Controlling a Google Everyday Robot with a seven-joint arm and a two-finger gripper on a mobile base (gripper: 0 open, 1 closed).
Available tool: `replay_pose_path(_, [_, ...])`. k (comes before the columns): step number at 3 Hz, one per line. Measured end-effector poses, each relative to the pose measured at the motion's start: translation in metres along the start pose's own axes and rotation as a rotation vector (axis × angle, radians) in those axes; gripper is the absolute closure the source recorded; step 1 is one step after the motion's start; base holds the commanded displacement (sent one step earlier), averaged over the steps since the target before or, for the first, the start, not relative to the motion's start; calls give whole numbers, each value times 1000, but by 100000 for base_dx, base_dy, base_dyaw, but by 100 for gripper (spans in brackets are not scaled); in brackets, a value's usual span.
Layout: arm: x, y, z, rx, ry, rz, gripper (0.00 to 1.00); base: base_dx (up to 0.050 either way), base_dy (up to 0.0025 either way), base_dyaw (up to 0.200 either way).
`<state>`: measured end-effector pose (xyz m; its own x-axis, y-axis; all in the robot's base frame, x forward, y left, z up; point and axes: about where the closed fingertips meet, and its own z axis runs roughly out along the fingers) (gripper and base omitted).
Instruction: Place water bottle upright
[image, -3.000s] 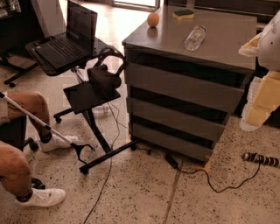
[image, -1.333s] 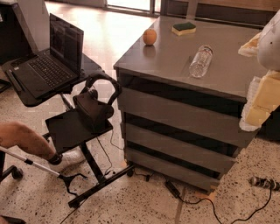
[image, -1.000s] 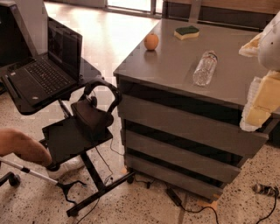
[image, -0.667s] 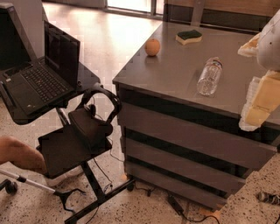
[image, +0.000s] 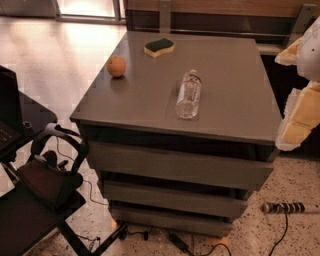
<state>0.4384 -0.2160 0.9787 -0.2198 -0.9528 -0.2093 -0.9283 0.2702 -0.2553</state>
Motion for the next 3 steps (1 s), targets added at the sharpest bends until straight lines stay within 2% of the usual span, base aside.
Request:
replay_pose_path(1, [0, 0, 0, 0, 0, 0, 0, 4345, 211, 9845])
replay_pose_path(2, [0, 0, 0, 0, 0, 0, 0, 4059, -218, -11597])
replay_pose_path(3, [0, 0, 0, 0, 0, 0, 0, 4995, 2, -43])
